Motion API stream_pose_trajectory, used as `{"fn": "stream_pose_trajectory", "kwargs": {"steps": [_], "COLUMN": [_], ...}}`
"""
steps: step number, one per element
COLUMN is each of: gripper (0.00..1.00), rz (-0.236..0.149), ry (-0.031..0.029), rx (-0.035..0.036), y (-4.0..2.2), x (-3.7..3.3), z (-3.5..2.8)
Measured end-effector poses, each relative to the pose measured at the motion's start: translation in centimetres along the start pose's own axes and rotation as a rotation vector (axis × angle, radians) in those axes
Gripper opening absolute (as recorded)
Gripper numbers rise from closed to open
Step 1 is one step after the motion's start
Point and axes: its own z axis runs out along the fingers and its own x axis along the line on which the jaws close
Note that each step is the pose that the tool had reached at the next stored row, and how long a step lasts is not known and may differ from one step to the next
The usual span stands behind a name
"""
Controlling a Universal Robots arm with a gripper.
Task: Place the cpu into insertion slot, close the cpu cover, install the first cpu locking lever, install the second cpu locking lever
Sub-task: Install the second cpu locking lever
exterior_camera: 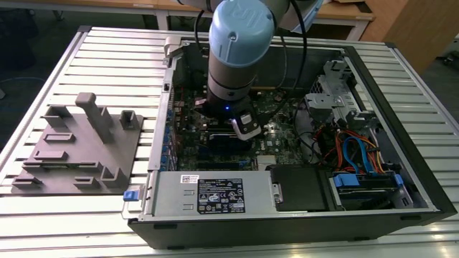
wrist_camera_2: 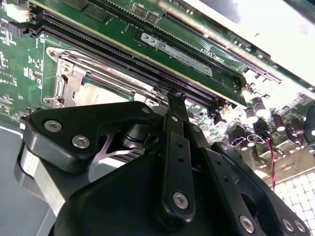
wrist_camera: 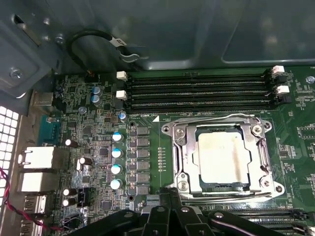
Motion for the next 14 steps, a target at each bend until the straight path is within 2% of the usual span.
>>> {"fn": "stream_pose_trajectory", "kwargs": {"steps": [14], "gripper": [0.10], "rz": [0.000], "ry": [0.0001], "rx": [-0.0015], "y": [0.38], "x": [0.11], "z": [0.37]}}
